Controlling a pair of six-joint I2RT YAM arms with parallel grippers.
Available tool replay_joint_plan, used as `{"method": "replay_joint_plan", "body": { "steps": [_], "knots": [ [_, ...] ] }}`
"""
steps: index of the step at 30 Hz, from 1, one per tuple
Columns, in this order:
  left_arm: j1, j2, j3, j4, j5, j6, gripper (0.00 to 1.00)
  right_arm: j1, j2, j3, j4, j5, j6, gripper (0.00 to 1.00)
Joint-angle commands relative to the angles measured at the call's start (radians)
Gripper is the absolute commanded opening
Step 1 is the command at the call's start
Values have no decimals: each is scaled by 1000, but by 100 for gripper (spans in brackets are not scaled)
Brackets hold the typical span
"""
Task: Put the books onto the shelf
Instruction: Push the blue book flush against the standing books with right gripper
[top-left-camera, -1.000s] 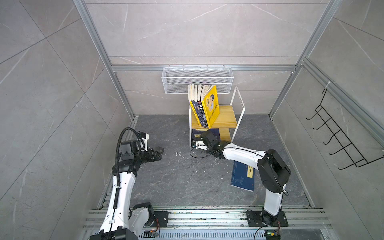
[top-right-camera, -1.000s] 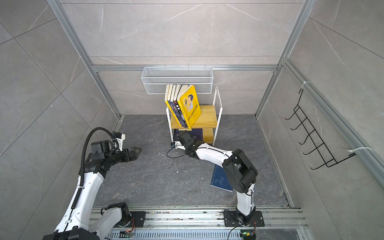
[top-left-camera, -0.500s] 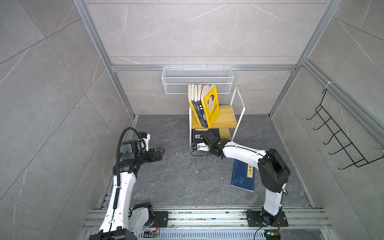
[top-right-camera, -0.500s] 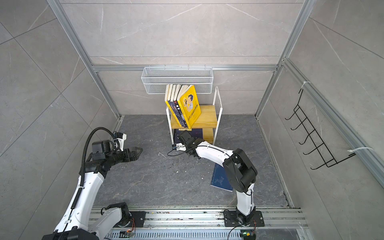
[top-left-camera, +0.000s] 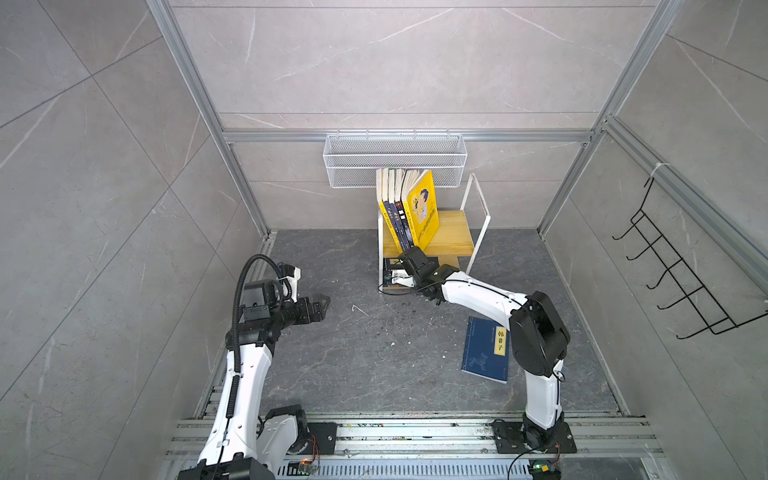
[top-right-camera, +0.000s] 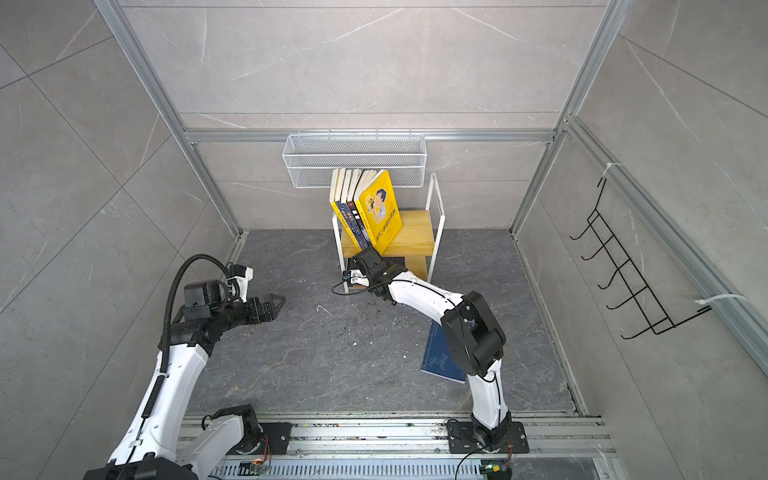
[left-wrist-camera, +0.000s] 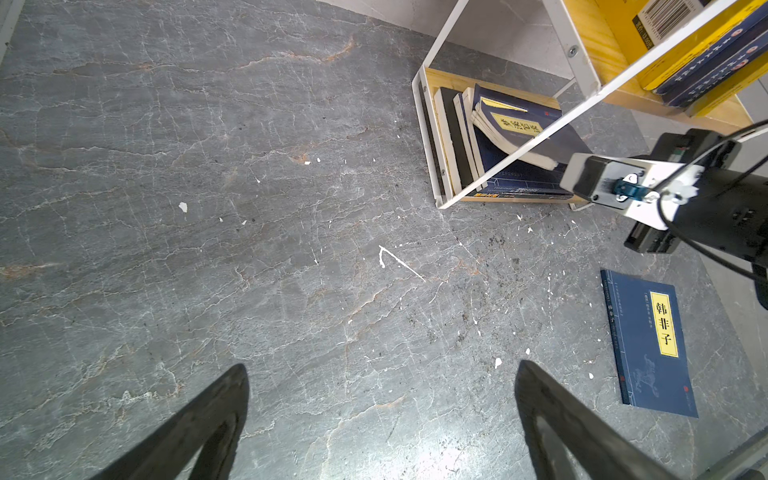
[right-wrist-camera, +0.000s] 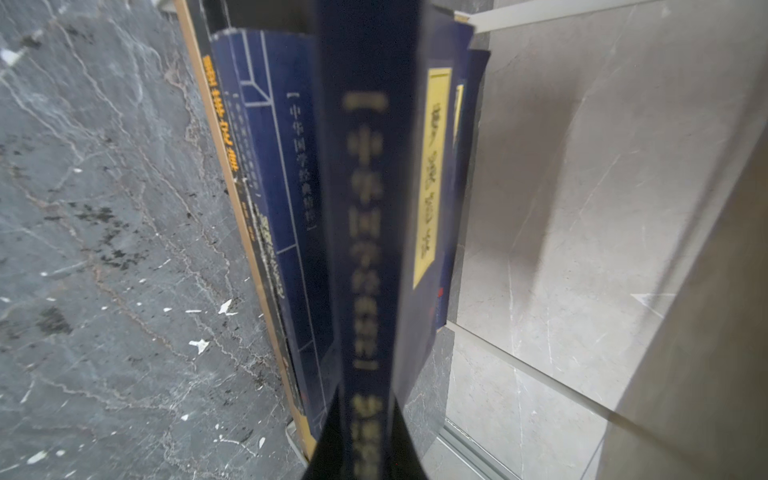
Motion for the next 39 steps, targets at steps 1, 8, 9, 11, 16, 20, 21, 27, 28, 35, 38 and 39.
{"method": "replay_joint_plan", "body": {
  "steps": [1, 8, 9, 11, 16, 20, 21, 27, 28, 35, 38, 39],
  "knots": [
    [-3, -8, 36, 7, 18, 22, 100, -8, 37, 45, -19, 23, 19, 0],
    [-6, -5, 40, 3, 18, 23, 100, -13, 50, 57, -40, 2, 34, 5],
    [-7, -5, 41, 4, 18, 24, 100, -11, 44, 52, -44, -13, 34, 7],
    [-9, -5, 40, 4, 18, 23, 100, -10, 29, 38, -53, -50, 33, 14],
    [-9, -8, 43, 3, 14, 25, 100, -2, -14, 22, -84, -103, 33, 33],
    [-8, -11, 41, 3, 14, 27, 100, -2, -70, 0, -127, -165, 37, 41],
    [-9, -11, 40, 1, 13, 28, 100, -2, -86, -10, -132, -182, 39, 45],
    [-7, -15, 40, 2, 11, 31, 100, -2, -137, -66, -128, -251, 27, 62],
    [-7, -17, 39, 2, 10, 29, 100, -4, -133, -69, -125, -250, 24, 62],
    [0, -26, 36, 1, 12, 30, 100, -5, -57, -33, -177, -289, 20, 64],
    [1, -26, 37, 0, 13, 31, 100, -10, -20, -11, -181, -287, 25, 64],
    [1, -25, 38, -1, 14, 31, 100, -13, -9, 1, -183, -284, 32, 63]
  ]
}}
